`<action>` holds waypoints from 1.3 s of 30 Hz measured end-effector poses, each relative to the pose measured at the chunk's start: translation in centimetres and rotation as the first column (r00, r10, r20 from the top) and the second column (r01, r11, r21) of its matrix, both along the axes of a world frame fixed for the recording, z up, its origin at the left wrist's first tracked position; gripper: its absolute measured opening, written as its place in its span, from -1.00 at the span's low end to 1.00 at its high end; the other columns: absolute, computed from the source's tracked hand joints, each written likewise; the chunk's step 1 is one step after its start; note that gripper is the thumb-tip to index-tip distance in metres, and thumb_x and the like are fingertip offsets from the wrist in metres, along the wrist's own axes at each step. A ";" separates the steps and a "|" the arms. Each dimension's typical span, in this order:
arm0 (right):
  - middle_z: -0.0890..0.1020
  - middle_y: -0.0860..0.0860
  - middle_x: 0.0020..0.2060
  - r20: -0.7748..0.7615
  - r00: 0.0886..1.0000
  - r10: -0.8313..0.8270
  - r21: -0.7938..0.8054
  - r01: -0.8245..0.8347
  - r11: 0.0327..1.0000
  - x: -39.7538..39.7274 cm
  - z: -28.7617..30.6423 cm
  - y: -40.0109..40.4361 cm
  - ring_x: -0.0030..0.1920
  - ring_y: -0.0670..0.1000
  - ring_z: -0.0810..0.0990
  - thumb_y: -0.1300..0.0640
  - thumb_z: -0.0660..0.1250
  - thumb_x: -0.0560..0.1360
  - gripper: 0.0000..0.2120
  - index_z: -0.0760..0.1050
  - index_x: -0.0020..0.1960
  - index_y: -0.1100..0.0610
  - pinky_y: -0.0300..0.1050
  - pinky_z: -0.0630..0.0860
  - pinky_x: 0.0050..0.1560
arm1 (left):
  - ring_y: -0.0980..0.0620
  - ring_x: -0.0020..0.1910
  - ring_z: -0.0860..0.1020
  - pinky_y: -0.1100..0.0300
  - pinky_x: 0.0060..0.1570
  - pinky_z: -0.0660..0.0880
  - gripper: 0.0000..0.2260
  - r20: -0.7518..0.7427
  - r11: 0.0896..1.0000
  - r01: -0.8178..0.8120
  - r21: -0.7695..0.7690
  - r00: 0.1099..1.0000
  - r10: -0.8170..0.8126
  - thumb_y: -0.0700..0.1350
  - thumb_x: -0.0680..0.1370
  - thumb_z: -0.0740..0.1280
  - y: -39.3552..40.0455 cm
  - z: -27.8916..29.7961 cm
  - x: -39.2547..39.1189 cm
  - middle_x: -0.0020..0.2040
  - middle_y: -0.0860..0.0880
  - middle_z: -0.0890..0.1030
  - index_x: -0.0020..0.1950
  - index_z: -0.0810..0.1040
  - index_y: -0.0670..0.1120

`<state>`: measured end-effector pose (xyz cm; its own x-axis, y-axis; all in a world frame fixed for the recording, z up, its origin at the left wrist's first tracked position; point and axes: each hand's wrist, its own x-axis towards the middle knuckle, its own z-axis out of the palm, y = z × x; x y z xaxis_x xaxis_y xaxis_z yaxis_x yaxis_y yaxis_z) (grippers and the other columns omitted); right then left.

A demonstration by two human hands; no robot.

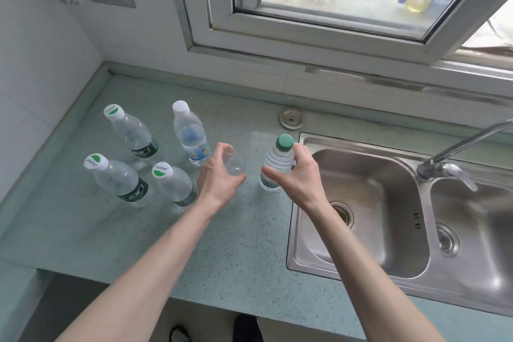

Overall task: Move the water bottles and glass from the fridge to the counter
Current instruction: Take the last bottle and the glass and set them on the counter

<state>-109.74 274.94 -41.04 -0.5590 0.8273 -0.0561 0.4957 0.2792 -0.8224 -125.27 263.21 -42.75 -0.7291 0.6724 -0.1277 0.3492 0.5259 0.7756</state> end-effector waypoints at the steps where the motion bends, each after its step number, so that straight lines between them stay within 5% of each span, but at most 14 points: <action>1: 0.60 -0.02 0.15 0.004 1.000 0.000 -0.008 0.000 1.000 -0.1 0.0 0.0 0.19 0.02 0.61 -0.12 0.62 0.36 -0.42 0.58 0.29 0.07 0.14 0.59 0.31 | -0.11 0.15 0.63 -0.09 0.11 0.60 -0.47 -0.009 1.000 0.003 -0.007 1.000 -0.003 -0.20 0.39 0.59 0.1 -0.2 -0.1 0.13 0.05 0.62 0.26 0.45 0.00; 18: 0.63 0.03 0.13 0.052 0.999 -0.015 -0.031 0.016 0.999 -1.0 -1.2 0.8 0.17 0.06 0.62 -0.03 0.63 0.38 -0.46 0.58 0.29 0.11 0.07 0.56 0.30 | -0.10 0.28 0.54 -0.05 0.05 0.56 -0.38 -0.077 0.999 0.039 -0.037 0.996 -0.042 -0.25 0.47 0.55 0.4 -3.4 -0.3 0.35 -0.12 0.46 0.42 0.30 -0.11; 24: 0.63 0.02 0.16 0.064 0.998 -0.022 -0.037 0.025 0.999 -1.5 -1.3 0.1 0.19 0.04 0.62 -0.19 0.54 0.30 -0.35 0.58 0.31 0.07 0.06 0.55 0.30 | -0.09 0.34 0.53 0.02 0.05 0.52 -0.39 -0.102 0.999 0.043 -0.033 0.994 -0.046 -0.27 0.48 0.55 0.5 -4.0 -0.7 0.36 -0.12 0.45 0.42 0.30 -0.11; 29: 0.59 0.04 0.16 0.055 0.998 -0.012 -0.045 0.014 0.999 -1.8 -1.8 0.1 0.17 0.04 0.59 0.01 0.65 0.41 -0.43 0.55 0.34 0.10 -0.04 0.51 0.23 | -0.08 0.39 0.50 0.10 0.07 0.45 -0.39 -0.115 0.998 0.062 -0.029 0.991 -0.065 -0.29 0.51 0.52 0.6 -4.3 -0.9 0.39 -0.12 0.42 0.45 0.28 -0.11; 39: 0.57 0.04 0.16 0.061 0.998 -0.007 -0.024 0.008 1.000 -1.7 -2.2 -0.2 0.17 0.04 0.57 -0.03 0.63 0.45 -0.42 0.50 0.37 0.08 -0.06 0.46 0.19 | -0.13 0.41 0.49 0.09 0.14 0.48 -0.35 -0.153 0.997 0.053 -0.060 0.986 -0.062 -0.30 0.50 0.50 0.6 -4.4 -1.1 0.43 -0.13 0.39 0.49 0.25 -0.09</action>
